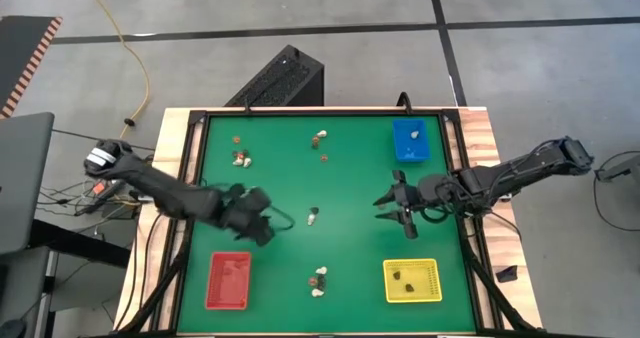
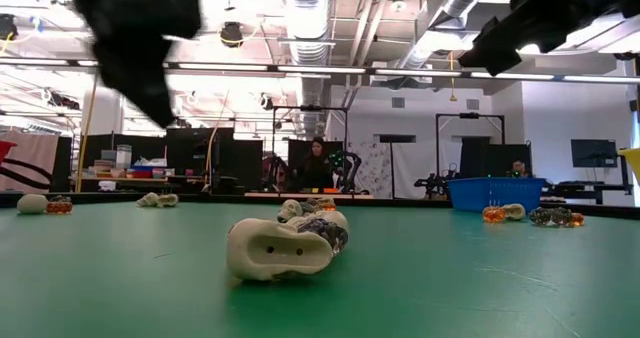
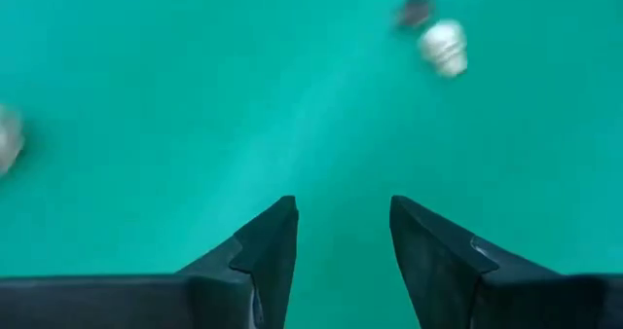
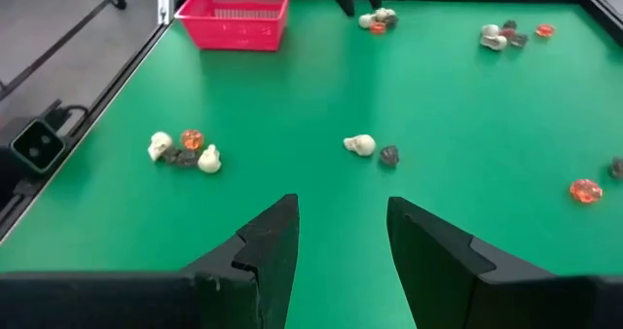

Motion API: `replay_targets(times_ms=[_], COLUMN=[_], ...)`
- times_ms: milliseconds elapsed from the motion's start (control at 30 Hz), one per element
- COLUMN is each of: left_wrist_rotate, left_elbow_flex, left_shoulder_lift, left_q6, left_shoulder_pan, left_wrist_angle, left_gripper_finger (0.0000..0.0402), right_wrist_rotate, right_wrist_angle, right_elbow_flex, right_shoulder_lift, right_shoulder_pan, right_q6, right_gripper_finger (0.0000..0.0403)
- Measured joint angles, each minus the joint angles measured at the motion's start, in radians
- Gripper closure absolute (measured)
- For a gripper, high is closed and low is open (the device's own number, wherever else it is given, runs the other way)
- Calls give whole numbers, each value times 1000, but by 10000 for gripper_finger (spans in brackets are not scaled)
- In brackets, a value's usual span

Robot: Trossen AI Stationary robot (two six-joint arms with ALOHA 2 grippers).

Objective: Sort Halloween decoration
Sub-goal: Put the white skull toy into the blue bin

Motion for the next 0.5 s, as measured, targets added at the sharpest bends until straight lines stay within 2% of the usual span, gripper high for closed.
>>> replay_targets(times_ms=[133,200,300,400,500], left_wrist_rotate=[178,265,365,377,339], left_elbow_flex=[0,0,0,0,0], left_shoulder_lift=[79,129,214,287,352], left_q6=[274,310,311,264,193], left_shoulder_pan=[147,197,237,241,241], left_wrist_angle=[305,433,535,568,594], left_gripper_finger=[259,260,261,261,261], right_wrist_rotate=[0,0,0,0,0], right_wrist_angle=[-1,-1,-1,-3,-8], right_elbow_flex=[0,0,0,0,0], right_shoulder_lift=[0,0,0,0,0], right_shoulder_pan=[-17,-19,-17,-14,-15], right_q6=[34,34,35,34,28], right_gripper_finger=[214,214,214,214,214])
